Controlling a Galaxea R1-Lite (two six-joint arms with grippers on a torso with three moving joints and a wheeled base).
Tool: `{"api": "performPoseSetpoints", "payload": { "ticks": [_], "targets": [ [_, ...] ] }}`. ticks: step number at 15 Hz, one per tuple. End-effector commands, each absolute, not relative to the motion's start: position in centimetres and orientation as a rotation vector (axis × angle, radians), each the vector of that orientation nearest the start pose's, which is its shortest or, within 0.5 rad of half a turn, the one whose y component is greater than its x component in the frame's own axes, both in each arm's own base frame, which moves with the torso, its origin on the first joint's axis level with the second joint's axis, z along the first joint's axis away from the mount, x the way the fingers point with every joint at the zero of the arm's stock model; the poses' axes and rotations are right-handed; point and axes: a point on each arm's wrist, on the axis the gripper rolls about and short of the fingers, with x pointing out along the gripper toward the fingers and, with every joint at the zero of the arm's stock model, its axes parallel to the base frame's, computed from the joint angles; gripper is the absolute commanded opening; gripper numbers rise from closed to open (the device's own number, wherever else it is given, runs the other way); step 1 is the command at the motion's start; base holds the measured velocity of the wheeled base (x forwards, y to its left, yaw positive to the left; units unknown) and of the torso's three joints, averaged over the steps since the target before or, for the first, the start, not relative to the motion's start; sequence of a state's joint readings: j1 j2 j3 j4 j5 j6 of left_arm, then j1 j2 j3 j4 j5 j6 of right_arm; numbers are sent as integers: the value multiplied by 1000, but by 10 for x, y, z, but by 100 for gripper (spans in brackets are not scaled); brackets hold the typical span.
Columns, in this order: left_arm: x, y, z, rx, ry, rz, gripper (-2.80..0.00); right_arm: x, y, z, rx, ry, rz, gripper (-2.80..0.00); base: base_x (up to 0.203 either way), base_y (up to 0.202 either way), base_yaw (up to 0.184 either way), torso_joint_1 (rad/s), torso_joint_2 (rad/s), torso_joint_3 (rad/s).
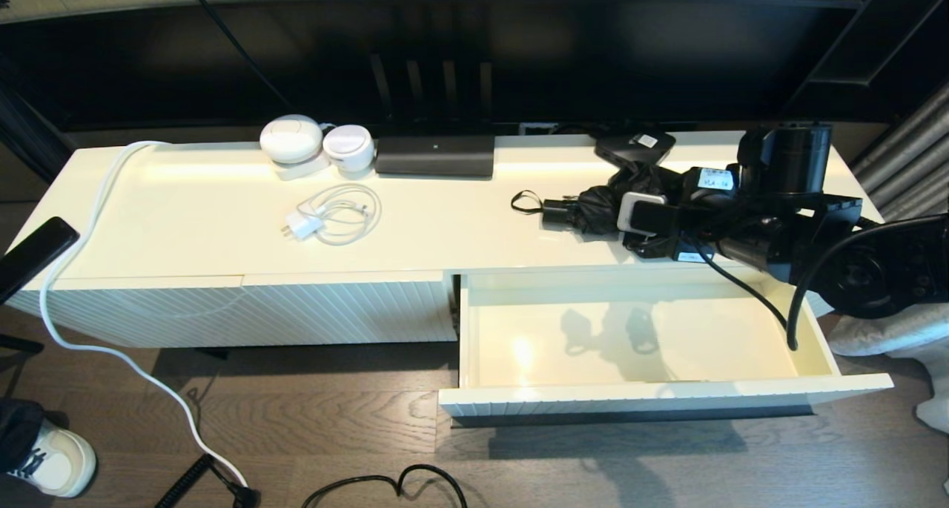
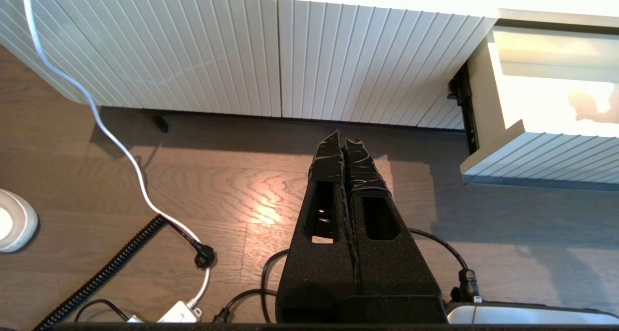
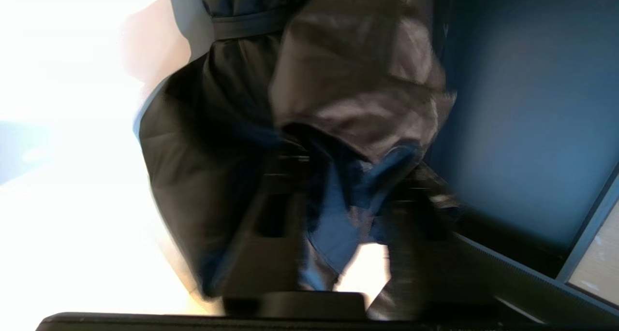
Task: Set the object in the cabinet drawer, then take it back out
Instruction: Take the umbrella out of the drawer and put it on the table, then close the drawer
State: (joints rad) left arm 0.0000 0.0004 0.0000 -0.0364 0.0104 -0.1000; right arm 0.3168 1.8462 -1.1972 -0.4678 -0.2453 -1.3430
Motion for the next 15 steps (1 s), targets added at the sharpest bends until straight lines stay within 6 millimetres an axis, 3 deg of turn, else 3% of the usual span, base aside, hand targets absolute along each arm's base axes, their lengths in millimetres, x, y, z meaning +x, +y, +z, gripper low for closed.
{"api": "performPoseSetpoints", "payload": {
  "ticks": [1,4,7,11,15],
  "targets": [
    [-23,0,79,-101,-37,9,-280,350,110,223,-1399,102,182,0,0,0,0,0,0,0],
    [-23,0,79,-101,-37,9,-280,346,109,227,-1394,95,176,0,0,0,0,0,0,0],
    [-23,0,79,-101,-37,9,-280,329,105,239,-1388,72,165,0,0,0,0,0,0,0],
    [-23,0,79,-101,-37,9,-280,284,91,253,-1385,48,155,0,0,0,0,0,0,0],
    [-23,0,79,-101,-37,9,-280,232,76,245,-1386,52,179,0,0,0,0,0,0,0]
  ]
}}
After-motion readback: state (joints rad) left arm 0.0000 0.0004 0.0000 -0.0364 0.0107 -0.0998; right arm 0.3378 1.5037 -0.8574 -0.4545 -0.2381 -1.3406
